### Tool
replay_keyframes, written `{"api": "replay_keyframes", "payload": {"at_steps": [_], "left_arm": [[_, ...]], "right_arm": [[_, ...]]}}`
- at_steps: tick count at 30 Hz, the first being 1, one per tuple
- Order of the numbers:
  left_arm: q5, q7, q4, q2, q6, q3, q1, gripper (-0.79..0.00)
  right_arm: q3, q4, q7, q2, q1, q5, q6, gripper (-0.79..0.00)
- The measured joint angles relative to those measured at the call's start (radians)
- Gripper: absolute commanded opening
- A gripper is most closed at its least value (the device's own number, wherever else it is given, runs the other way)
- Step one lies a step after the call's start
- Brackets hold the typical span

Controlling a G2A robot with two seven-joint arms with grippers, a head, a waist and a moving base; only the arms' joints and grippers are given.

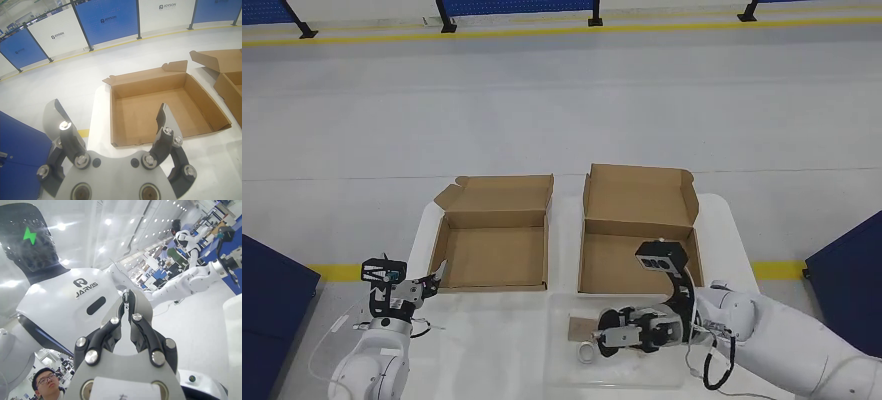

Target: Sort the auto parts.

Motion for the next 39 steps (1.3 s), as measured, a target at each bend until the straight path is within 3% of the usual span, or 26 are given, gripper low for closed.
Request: {"api": "replay_keyframes", "payload": {"at_steps": [14,20,27,39], "left_arm": [[0.0,0.0,0.0,0.0,0.0,0.0,0.0,0.0],[0.0,0.0,0.0,0.0,0.0,0.0,0.0,0.0],[0.0,0.0,0.0,0.0,0.0,0.0,0.0,0.0],[0.0,0.0,0.0,0.0,0.0,0.0,0.0,0.0]], "right_arm": [[0.04,-0.047,-0.039,-0.012,-0.034,0.031,0.008,-0.785],[0.122,-0.123,0.001,-0.027,-0.096,0.209,0.0,-0.785],[0.217,-0.179,0.0,-0.059,-0.173,0.294,0.0,-0.785],[0.256,-0.187,-0.012,-0.073,-0.209,0.308,0.006,-0.785]]}}
